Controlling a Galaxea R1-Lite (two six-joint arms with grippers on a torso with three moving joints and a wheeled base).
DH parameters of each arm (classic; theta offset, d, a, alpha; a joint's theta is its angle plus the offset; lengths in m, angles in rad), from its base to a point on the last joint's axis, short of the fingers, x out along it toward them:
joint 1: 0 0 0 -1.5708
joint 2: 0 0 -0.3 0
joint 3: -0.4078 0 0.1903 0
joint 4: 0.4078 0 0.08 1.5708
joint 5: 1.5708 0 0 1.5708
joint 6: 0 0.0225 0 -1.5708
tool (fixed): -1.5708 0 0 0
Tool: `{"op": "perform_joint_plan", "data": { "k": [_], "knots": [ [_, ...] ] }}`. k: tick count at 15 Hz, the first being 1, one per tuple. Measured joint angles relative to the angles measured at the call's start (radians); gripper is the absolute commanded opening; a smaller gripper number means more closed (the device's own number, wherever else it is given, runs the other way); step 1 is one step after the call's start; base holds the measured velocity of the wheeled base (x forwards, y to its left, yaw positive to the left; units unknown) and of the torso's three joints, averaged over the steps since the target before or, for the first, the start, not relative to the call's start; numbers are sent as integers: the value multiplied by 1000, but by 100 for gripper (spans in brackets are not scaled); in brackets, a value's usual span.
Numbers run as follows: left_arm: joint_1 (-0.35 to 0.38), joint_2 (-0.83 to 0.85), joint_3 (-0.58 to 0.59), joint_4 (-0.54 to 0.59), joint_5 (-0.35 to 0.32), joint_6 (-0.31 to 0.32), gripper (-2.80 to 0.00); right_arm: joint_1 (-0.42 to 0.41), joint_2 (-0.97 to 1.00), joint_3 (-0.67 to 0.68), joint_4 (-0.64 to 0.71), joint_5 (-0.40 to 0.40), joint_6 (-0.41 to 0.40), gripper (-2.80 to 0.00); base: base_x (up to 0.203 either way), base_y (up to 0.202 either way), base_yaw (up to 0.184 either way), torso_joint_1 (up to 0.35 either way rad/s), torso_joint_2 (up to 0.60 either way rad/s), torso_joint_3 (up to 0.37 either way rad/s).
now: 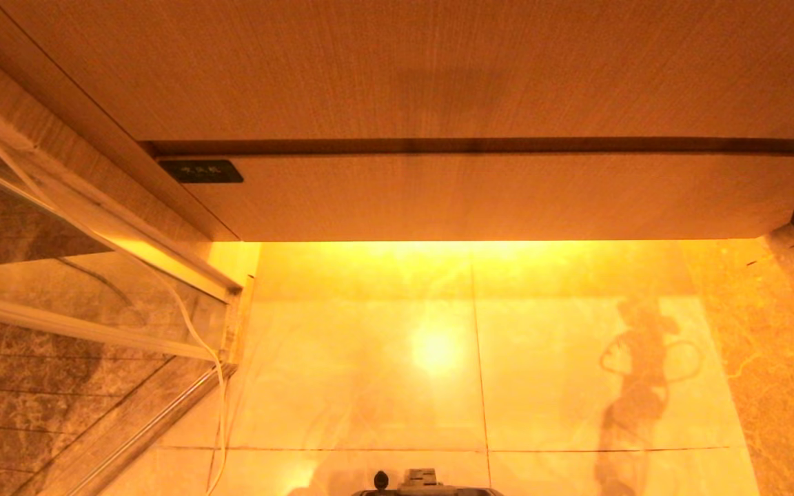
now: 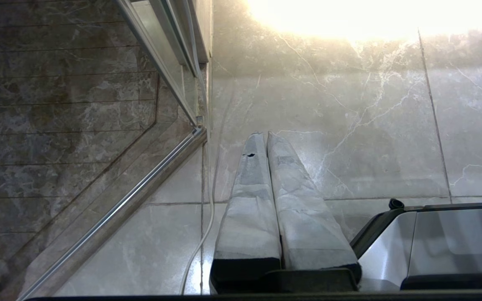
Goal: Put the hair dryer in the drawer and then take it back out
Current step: Close the drawer
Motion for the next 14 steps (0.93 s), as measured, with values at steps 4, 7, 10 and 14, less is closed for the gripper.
{"op": "perform_joint_plan", "data": {
  "k": [4, 7, 10, 14],
  "knots": [
    [0, 0, 0, 0, 0, 0, -280, 11, 0, -3, -8, 0, 5, -280, 0, 0, 0, 0, 0, 0],
    [0, 0, 0, 0, 0, 0, -280, 13, 3, -13, 8, 1, 2, -280, 0, 0, 0, 0, 0, 0],
    [0, 0, 0, 0, 0, 0, -280, 13, -29, 25, 105, -1, -1, -280, 0, 0, 0, 0, 0, 0],
    [0, 0, 0, 0, 0, 0, -280, 10, -203, 150, 417, -1, -32, -280, 0, 0, 0, 0, 0, 0]
  ]
}}
